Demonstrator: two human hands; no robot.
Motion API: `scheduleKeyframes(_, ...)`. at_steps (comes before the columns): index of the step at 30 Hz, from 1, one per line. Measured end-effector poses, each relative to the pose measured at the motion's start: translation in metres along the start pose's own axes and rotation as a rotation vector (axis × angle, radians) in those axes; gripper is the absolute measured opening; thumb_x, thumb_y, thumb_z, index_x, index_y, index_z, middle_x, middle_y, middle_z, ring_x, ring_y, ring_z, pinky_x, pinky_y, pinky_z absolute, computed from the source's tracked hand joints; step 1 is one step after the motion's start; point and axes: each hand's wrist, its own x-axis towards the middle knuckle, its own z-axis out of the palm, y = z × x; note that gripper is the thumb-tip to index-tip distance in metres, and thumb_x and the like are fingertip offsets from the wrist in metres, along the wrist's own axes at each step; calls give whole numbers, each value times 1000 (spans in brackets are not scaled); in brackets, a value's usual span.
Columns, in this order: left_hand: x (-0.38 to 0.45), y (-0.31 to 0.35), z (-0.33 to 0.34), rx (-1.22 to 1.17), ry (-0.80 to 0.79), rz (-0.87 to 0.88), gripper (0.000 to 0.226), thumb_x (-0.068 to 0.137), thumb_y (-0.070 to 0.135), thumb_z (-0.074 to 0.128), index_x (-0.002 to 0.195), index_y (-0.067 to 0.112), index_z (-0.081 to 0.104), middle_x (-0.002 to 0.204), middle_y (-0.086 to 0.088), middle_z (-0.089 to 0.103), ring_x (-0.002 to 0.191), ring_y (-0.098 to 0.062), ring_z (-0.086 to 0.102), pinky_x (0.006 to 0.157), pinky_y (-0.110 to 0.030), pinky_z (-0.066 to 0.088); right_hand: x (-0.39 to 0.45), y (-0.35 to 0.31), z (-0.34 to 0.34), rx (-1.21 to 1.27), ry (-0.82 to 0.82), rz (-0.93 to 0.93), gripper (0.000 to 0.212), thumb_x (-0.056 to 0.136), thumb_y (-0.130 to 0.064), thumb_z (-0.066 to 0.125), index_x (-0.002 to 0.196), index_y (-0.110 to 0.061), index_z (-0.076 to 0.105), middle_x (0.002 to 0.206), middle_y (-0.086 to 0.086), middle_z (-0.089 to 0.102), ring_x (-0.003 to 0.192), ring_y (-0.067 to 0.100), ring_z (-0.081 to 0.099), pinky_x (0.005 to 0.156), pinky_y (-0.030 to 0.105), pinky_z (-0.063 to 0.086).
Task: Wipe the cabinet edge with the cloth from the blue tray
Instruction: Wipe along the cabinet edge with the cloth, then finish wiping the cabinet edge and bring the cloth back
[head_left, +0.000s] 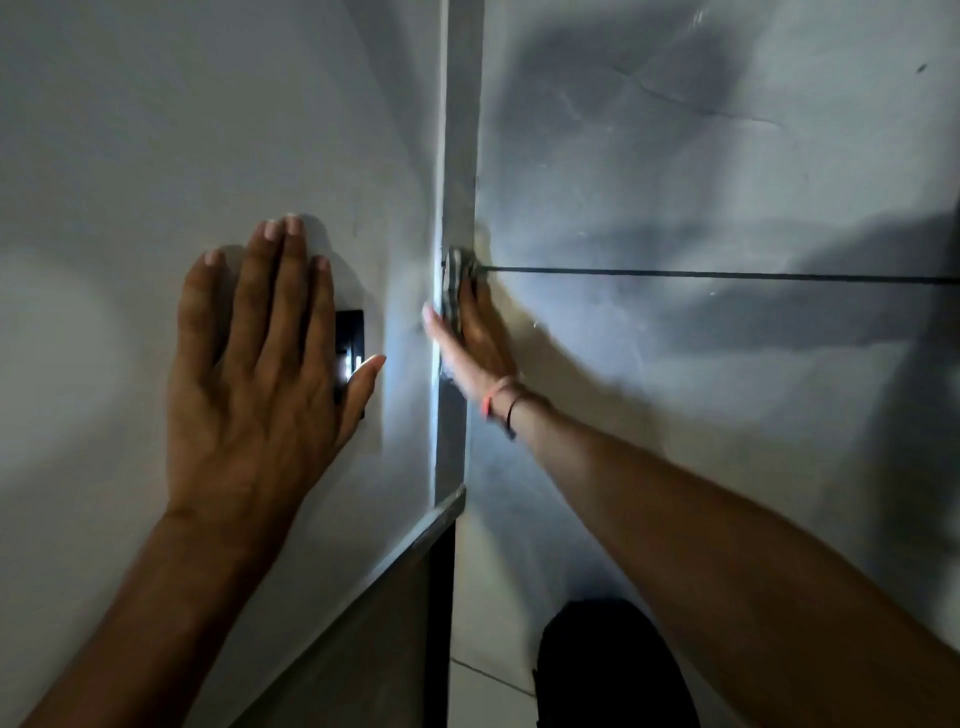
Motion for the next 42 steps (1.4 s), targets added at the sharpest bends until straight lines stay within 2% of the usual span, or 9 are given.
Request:
scheduleKeyframes(9, 6, 5, -21, -3, -110, -43, 77, 114, 53, 19, 165, -4, 21, 174, -27, 11, 164, -39, 6, 132, -55, -4, -153, 70, 50, 150, -221, 211, 84, 98, -62, 47, 163, -43, -3, 173, -19, -13, 161, 7, -14, 134, 44, 2)
scheduleKeyframes(14, 10, 6, -33, 35, -147, -53, 76, 114, 52, 25, 162, -7, 30, 172, -30, 18, 163, -42, 15, 131, -51, -8, -128, 48, 51, 491, -167, 510, 84, 92, -49, 58, 165, -32, 18, 162, 9, 40, 150, 19, 42, 128, 48, 31)
scheduleKeyframes(18, 15, 4, -44, -35, -89, -45, 64, 112, 43, 44, 153, -6, 50, 162, -32, 40, 152, -46, 41, 126, -57, 28, -87, 11, 21, 476, -2, 442, 67, 76, -15, 69, 142, -16, 61, 133, 1, 70, 117, 17, 65, 99, 26, 52)
scheduleKeyframes(21, 23, 4, -53, -356, 11, -67, 52, 105, 31, 52, 143, -2, 64, 152, -28, 56, 140, -44, 57, 114, -52, 45, -53, -28, -21, 593, 44, 333, 29, 71, -2, 65, 96, -8, 77, 90, 0, 79, 91, 26, 67, 79, 25, 59)
scheduleKeyframes(26, 74, 4, -59, -1403, 78, -582, 49, 106, 43, 60, 149, 21, 54, 143, 13, 60, 130, 12, 56, 107, 0, 40, 1, -131, -104, 883, -432, 274, 67, 71, -19, 58, 132, 9, 61, 124, 26, 61, 112, 39, 59, 115, 54, 38)
scheduleKeyframes(31, 154, -28, -106, -2415, 85, -1068, 32, 89, 31, 73, 115, 13, 70, 99, -6, 78, 82, -16, 75, 62, -27, 64, 7, -251, -153, 919, -656, 314, 47, 76, -28, 49, 99, -5, 83, 105, 15, 80, 90, 31, 79, 81, 44, 66)
scheduleKeyframes(36, 229, -89, -172, -2387, 61, -1083, 22, 89, -4, 77, 109, 6, 75, 90, -8, 80, 77, -18, 75, 67, -26, 66, 7, -389, -220, 667, -514, 308, 61, 100, -51, 40, 137, -9, 65, 125, 18, 75, 109, 33, 75, 95, 47, 60)
scheduleKeyframes(38, 266, -110, -187, -2381, 84, -1106, 24, 85, -8, 79, 107, 3, 77, 86, -6, 82, 72, -17, 78, 68, -27, 66, 22, -431, -245, 499, -338, 271, 51, 101, -37, 55, 135, 0, 65, 134, 25, 69, 123, 38, 68, 111, 54, 51)
scheduleKeyframes(42, 333, -131, -186, -2140, 87, -1168, 26, 84, -11, 82, 109, -7, 76, 84, -9, 75, 71, -13, 71, 73, -25, 59, 67, -471, -270, 108, -79, 260, 29, 92, -6, 70, 118, 6, 70, 108, 24, 71, 99, 33, 67, 100, 58, 55)
